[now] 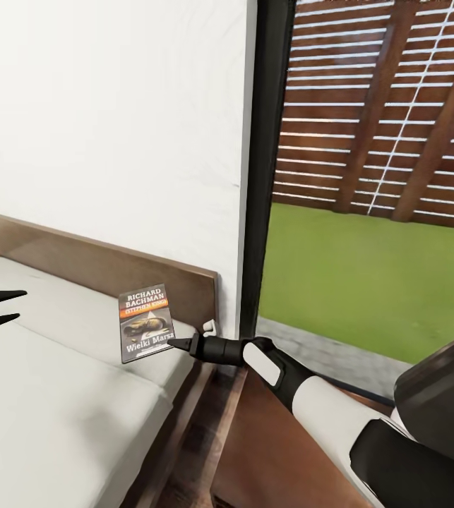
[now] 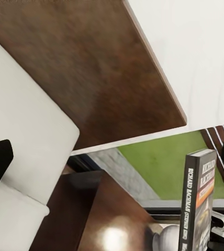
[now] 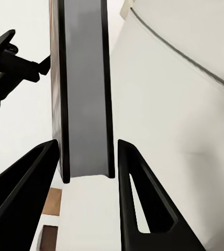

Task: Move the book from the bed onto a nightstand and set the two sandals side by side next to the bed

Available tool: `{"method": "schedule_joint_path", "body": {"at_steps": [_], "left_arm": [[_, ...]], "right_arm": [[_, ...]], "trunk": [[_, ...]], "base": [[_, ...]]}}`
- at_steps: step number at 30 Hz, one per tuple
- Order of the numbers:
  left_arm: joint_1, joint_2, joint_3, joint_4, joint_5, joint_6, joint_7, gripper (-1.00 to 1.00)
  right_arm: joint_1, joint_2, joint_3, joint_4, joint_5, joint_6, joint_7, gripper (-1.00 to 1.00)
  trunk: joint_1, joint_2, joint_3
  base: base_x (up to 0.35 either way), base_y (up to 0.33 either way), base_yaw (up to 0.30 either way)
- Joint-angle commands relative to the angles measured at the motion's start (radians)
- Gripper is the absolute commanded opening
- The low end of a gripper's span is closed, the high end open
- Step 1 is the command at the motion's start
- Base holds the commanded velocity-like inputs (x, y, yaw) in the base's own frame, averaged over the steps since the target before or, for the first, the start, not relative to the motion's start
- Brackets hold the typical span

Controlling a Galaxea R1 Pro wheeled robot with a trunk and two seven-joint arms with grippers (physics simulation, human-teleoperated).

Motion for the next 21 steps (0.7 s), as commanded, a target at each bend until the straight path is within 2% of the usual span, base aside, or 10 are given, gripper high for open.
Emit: {"method": "schedule_joint_path", "body": {"at_steps": [1,15,21], "left_arm": [[-0.001,0.001,0.008,0.0,-0.011,0.009,-0.004,1.0],[0.001,0.001,0.007,0.002,-0.017,0.006,-0.004,1.0],[0.019,0.001,0.007,0.003,-0.043,0.004,-0.004,1.0]], "right_arm": [[-0.001,0.0,0.003,0.001,-0.008,0.004,0.003,-1.0],[0.0,0.0,0.003,0.001,-0.008,0.004,0.003,-1.0],[0.002,0.0,0.004,0.001,-0.008,0.004,0.004,-1.0]], "trunk": [[0.0,0.0,0.001],[0.0,0.0,0.023],[0.0,0.0,0.032]], "base": [[0.0,0.0,0.0],[0.0,0.0,0.0],[0.0,0.0,0.0]]}}
